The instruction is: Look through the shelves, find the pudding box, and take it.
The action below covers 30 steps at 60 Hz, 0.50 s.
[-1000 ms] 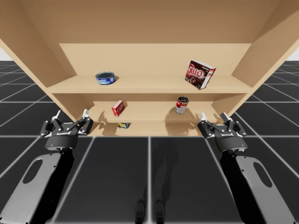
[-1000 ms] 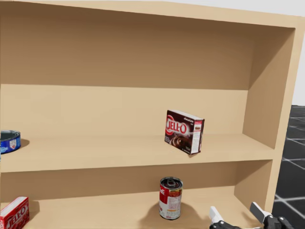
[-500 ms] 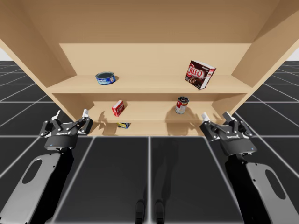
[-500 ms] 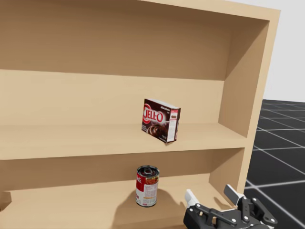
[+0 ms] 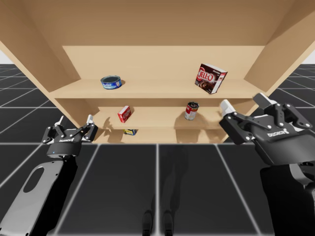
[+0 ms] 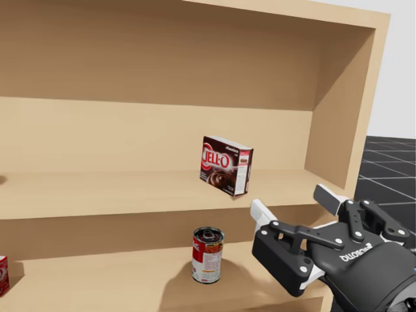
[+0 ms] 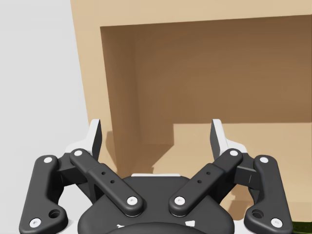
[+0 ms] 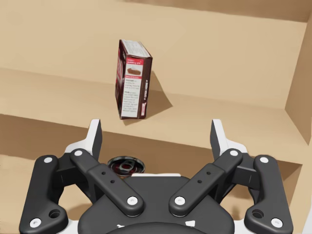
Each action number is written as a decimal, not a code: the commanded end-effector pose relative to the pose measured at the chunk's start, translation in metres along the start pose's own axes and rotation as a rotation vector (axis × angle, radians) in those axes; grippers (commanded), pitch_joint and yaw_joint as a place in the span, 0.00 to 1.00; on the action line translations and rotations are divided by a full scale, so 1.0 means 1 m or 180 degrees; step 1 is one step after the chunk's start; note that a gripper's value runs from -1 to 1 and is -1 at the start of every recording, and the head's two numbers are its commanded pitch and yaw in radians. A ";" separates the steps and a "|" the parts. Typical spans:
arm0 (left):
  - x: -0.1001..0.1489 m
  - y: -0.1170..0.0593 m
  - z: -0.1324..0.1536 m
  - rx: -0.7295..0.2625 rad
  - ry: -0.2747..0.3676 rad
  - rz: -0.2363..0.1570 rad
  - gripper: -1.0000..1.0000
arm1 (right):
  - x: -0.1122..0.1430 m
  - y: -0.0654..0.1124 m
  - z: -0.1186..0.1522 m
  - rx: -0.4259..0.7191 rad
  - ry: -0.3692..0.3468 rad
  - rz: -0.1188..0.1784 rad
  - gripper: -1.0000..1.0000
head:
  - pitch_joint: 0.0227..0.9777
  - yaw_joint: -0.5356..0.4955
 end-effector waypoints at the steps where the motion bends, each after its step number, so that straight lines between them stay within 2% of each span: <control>1: 0.000 0.000 -0.001 -0.0015 -0.0012 0.0014 0.00 | 0.026 0.005 -0.021 0.0083 -0.0084 0.0102 0.00 | 0.25 0.25; 16: 0.000 0.000 -0.001 -0.0024 -0.0022 0.0031 0.00 | 0.027 0.009 -0.056 0.0172 0.0084 -0.0007 0.00 | 0.25 0.26; 25: 0.001 0.001 -0.001 -0.0017 -0.0032 0.0039 0.00 | 0.024 0.008 -0.076 0.0149 0.0139 0.0048 0.00 | 0.24 0.26; 27: 0.001 0.001 -0.001 -0.0016 -0.0034 0.0040 0.00 | 0.022 0.008 -0.082 0.0131 0.0166 0.0017 0.00 | 0.24 0.26; 30: 0.002 0.001 -0.001 -0.0016 -0.0036 0.0042 0.00 | 0.021 0.008 -0.086 0.0145 0.0180 0.0027 0.00 | 0.24 0.27</control>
